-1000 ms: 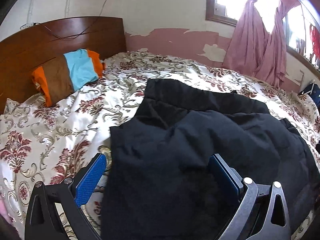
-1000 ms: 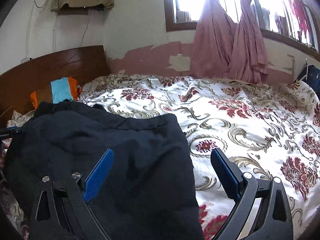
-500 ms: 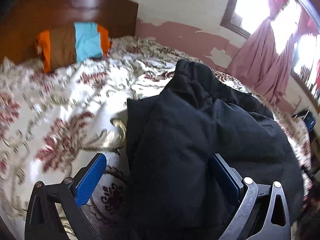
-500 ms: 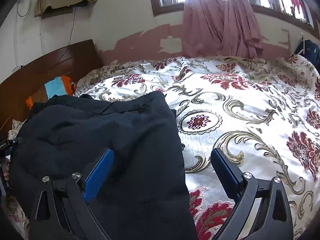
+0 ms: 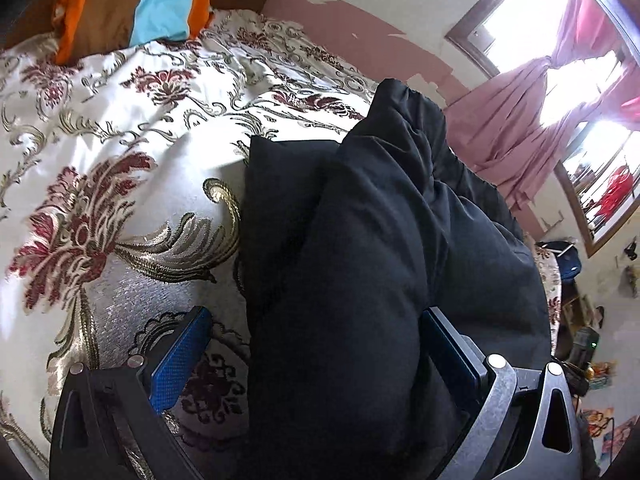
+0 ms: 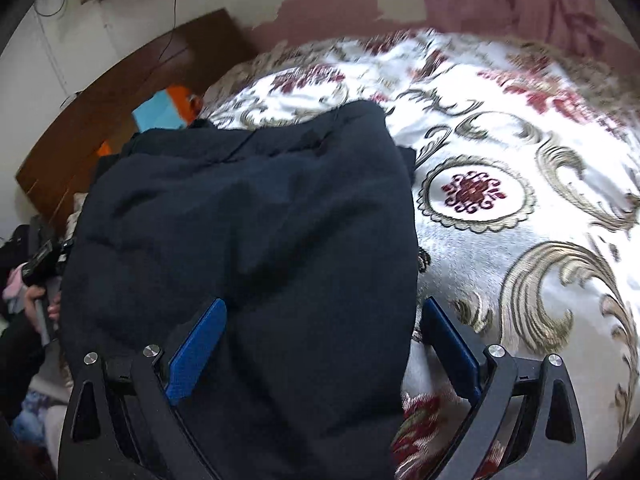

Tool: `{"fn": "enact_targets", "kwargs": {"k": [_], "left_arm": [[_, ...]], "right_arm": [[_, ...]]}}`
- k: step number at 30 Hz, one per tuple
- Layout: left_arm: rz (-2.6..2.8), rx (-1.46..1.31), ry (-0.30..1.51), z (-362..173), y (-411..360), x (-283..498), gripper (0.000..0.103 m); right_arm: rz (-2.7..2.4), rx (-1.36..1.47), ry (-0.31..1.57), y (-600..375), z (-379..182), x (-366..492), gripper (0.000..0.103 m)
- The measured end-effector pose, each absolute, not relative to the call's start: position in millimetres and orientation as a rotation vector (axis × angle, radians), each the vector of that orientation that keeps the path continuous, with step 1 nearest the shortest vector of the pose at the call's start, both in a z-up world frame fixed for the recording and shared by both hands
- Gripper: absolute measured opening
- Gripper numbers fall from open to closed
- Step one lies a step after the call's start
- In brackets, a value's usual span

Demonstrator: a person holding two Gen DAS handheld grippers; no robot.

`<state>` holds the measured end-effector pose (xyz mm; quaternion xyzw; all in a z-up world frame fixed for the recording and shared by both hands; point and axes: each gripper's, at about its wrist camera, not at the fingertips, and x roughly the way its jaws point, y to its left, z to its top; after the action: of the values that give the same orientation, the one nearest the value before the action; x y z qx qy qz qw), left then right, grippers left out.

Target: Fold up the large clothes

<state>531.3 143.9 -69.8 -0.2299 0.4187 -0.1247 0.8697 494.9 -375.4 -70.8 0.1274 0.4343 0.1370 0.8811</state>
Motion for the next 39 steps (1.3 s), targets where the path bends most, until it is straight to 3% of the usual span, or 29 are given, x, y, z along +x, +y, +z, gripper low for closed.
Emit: {"fn": "enact_targets", "kwargs": {"k": [6,22,26,28,29,30,33,34,36,39], "left_arm": [[-0.289,-0.503,0.889,-73.2,147.5,536.1,0.103],[-0.355,-0.538,0.903,-78.7,153.9,539.7,0.103],[-0.377,-0.558,0.937,-79.9,154.1,545.0,0.103],[-0.376,-0.557,0.965,-78.3,151.5,547.2,0.103],[-0.374,-0.557,0.98,-77.1,149.4,548.3,0.102],[-0.374,-0.557,0.987,-76.8,147.8,548.3,0.095],[-0.386,-0.573,1.007,-69.8,141.0,547.0,0.071],[-0.388,-0.578,1.01,-67.9,140.2,546.5,0.066],[-0.398,-0.6,1.006,-62.4,139.6,543.7,0.045],[-0.383,-0.574,0.991,-46.1,133.8,535.7,0.028]], "right_arm": [[0.381,0.349,0.947,-385.0,-81.5,507.8,0.102],[0.559,0.601,1.091,-367.7,-106.2,539.8,0.102],[0.517,0.548,1.115,-352.6,-108.7,538.7,0.102],[0.493,0.536,1.11,-347.8,-105.3,534.3,0.095],[0.483,0.538,1.105,-348.2,-103.0,532.3,0.078],[0.469,0.559,1.092,-349.0,-101.7,527.9,0.064],[0.457,0.641,1.046,-355.1,-97.6,518.9,0.041],[0.456,0.652,1.035,-356.6,-96.0,517.6,0.038],[0.444,0.657,1.016,-356.1,-88.9,512.6,0.029],[0.425,0.651,0.989,-352.7,-71.0,507.5,0.022]]}}
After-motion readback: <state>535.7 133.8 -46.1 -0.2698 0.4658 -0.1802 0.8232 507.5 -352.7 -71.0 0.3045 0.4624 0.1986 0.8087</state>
